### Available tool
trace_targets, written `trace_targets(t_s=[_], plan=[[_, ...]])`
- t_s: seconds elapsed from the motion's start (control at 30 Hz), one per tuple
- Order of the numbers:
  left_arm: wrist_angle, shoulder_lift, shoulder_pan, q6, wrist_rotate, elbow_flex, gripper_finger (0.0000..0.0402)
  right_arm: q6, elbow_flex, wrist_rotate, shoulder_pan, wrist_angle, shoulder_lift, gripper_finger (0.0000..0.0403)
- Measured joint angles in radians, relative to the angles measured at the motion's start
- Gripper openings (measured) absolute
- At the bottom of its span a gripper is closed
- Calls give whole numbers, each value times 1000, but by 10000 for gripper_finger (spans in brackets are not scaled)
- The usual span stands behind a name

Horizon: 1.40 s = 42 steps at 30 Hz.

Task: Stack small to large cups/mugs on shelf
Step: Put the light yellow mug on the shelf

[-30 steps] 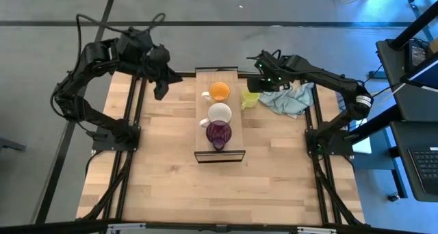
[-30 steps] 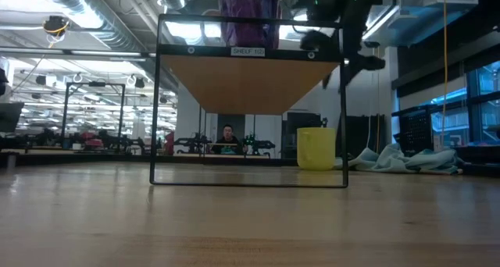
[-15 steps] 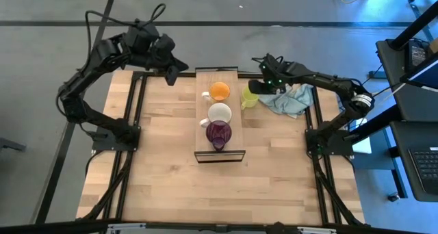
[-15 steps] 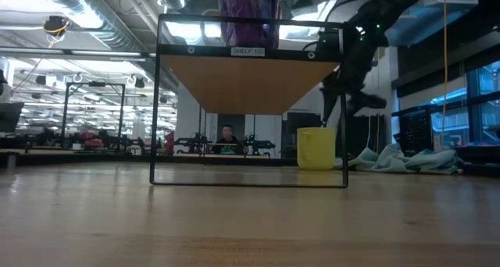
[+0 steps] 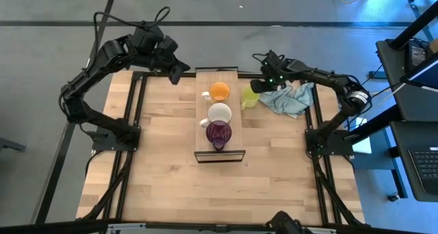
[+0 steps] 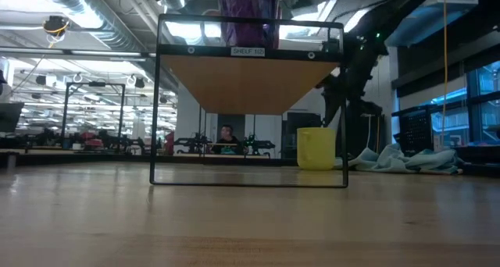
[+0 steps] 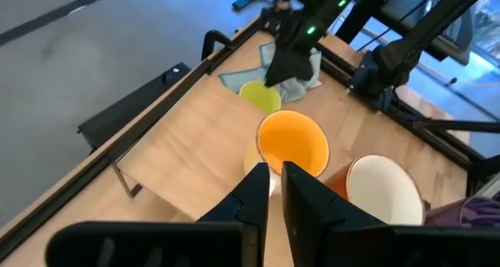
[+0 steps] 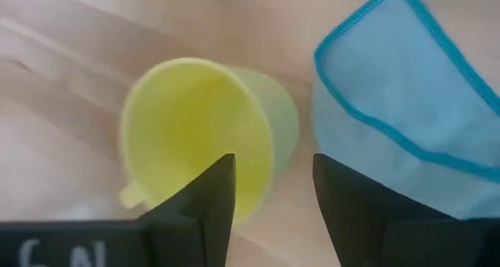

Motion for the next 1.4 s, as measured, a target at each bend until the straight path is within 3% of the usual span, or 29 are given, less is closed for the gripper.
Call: trace_targets(t_s=[0.27, 0.53, 0.8, 1.03, 1.17, 1.4], plan=[[16, 0, 0, -57, -8, 0, 30, -90, 0, -25, -2, 74, 109, 173], [15, 0, 0, -96, -23, 0, 30, -232, 58, 17, -11, 78, 114, 173], [21, 0, 0, -107, -61, 0, 30, -288, 47, 16, -24, -21, 114, 173], [21, 0, 0, -108, -93, 0, 30, -310, 47, 12, -23, -7, 114, 170], [21, 0, 0, -110, -93, 0, 30, -309, 47, 11, -23, -7, 114, 142], [21, 0, 0, -111, -93, 0, 30, -286, 47, -8, -23, -8, 114, 47]])
